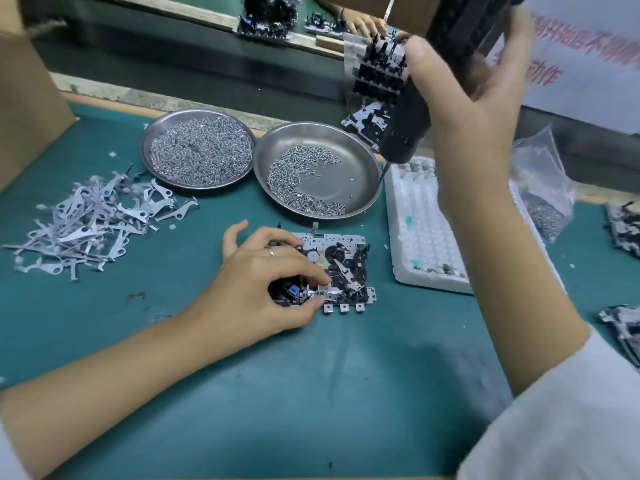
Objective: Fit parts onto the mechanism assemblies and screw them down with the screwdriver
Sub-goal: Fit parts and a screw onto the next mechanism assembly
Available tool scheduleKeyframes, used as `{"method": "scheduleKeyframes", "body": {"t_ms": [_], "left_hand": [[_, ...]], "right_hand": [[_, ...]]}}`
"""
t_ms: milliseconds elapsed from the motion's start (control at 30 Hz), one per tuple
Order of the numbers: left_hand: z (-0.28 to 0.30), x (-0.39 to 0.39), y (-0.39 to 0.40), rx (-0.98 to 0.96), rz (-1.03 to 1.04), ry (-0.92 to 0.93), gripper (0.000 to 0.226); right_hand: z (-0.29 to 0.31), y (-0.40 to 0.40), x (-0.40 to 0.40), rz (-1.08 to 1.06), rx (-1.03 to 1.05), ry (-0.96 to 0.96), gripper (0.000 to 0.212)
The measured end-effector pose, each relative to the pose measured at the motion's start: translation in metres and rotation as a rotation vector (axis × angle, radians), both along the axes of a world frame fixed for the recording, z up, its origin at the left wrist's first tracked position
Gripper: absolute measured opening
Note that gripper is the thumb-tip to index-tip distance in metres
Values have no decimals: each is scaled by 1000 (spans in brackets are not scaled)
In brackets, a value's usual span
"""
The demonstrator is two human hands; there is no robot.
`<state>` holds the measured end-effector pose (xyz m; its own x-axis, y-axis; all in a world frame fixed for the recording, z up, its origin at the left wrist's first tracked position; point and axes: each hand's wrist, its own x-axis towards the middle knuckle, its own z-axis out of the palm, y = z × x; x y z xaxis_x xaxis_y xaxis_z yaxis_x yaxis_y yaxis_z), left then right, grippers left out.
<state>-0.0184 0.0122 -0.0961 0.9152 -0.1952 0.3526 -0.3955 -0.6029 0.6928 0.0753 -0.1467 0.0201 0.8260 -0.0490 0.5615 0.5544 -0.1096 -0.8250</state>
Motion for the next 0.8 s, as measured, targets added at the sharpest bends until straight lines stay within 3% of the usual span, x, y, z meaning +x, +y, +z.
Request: {"method": "scheduleKeyframes", "body": {"t_ms": [200, 400, 800], "left_hand": [[-1, 0, 0, -23, 9, -7, 21], [-2, 0, -1, -23, 28, -17, 20], [-4, 1, -1, -27, 7, -58, 23]], "right_hand": [[5, 30, -7, -17, 176, -116, 54], [-18, 36, -47, 184, 382, -53, 25], [-47, 39, -66, 270, 483, 38, 28]]}}
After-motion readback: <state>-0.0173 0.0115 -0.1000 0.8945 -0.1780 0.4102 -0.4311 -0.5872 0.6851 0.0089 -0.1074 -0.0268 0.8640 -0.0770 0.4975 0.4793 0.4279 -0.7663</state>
